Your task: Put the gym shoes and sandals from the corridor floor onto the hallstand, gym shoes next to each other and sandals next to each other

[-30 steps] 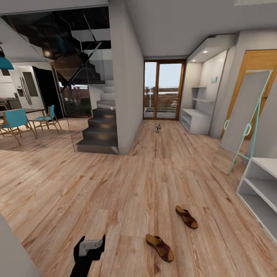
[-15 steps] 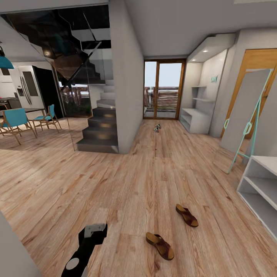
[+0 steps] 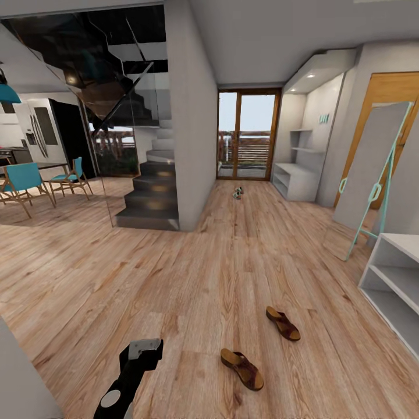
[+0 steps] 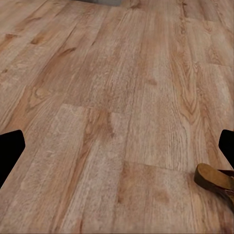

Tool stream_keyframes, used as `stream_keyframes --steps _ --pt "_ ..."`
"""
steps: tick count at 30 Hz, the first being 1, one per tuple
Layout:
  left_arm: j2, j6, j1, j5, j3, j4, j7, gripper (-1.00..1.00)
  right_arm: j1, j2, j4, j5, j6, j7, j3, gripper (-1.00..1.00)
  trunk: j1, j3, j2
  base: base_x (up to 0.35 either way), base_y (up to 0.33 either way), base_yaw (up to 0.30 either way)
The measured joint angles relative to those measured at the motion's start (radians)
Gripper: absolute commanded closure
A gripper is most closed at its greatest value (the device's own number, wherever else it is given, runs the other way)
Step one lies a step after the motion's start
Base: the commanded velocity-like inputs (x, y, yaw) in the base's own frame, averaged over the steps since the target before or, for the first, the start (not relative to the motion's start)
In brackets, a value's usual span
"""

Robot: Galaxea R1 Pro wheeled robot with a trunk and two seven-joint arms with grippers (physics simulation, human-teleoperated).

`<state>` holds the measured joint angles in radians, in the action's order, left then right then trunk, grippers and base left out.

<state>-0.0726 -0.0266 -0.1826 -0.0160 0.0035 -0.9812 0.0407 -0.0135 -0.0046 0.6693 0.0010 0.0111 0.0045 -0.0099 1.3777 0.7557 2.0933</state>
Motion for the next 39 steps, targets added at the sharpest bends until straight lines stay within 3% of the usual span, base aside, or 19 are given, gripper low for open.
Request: stream_keyframes --steps 21,39 --pt "-0.001 0.0 -0.001 -0.001 -0.002 0.001 -0.002 -1.0 0.0 0.001 0.0 0.002 0.0 -0.002 0.003 -1.0 0.081 0.044 0.147 0.0 0.0 0.0" --pt "-0.004 0.001 -0.001 -0.002 -0.003 0.001 -0.002 -1.0 0.0 0.001 -0.001 0.002 0.0 -0.002 0.003 -1.0 0.08 0.015 0.147 0.046 0.0 0.0"
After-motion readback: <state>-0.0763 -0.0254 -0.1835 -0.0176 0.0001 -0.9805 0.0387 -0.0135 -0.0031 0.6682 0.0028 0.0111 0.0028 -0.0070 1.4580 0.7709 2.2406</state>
